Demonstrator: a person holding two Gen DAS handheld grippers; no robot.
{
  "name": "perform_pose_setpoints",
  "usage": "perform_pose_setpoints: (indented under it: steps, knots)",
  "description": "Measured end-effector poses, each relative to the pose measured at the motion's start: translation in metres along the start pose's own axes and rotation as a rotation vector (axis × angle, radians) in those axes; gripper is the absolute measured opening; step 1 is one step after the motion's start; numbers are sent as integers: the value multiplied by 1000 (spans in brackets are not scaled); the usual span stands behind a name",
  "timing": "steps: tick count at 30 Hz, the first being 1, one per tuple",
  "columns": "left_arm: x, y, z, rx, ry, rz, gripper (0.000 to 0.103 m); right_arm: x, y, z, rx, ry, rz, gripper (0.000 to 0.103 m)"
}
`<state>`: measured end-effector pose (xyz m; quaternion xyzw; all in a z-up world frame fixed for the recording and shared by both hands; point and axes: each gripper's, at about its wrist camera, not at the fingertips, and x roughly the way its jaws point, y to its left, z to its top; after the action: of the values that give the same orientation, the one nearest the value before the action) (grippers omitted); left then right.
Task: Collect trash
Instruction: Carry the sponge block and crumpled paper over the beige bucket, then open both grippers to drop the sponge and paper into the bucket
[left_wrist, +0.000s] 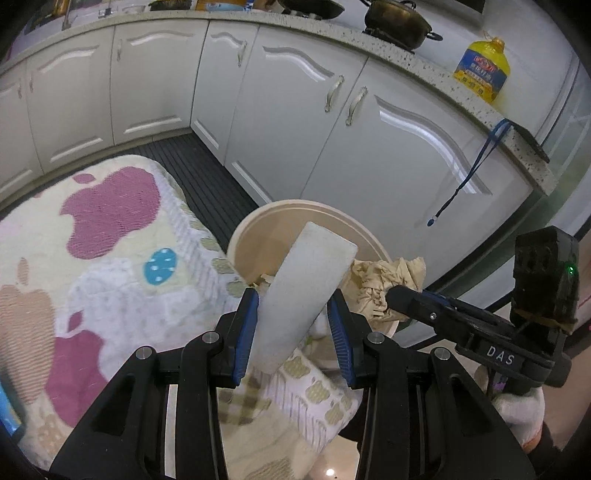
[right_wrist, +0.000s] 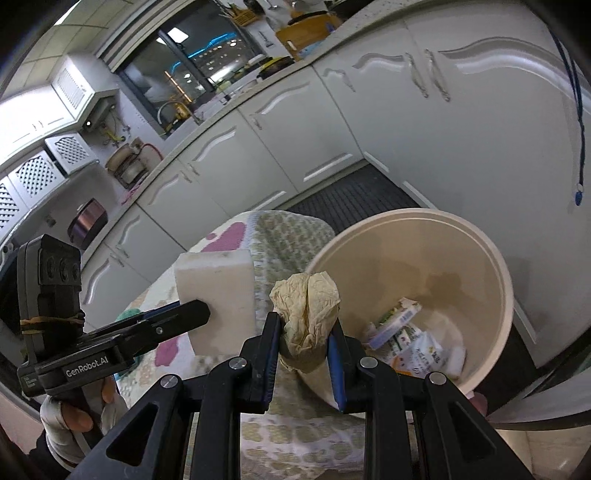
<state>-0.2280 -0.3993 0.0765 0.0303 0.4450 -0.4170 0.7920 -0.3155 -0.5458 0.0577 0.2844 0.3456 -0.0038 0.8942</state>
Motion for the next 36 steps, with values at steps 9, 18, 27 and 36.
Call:
perform_pose_setpoints:
  steps: [9, 18, 27, 36]
  knots:
    - [26, -8, 6, -3, 34, -21, 36, 7, -20, 0, 45, 16, -42, 23]
    - [40, -8, 9, -23, 58, -41, 37, 27, -34, 5, 62, 71, -122, 37]
    - [40, -2, 9, -38, 58, -33, 54, 25, -32, 0, 66, 71, -115, 41]
    - [29, -2, 4, -29, 45, -29, 55, 18, -31, -2, 70, 60, -103, 44]
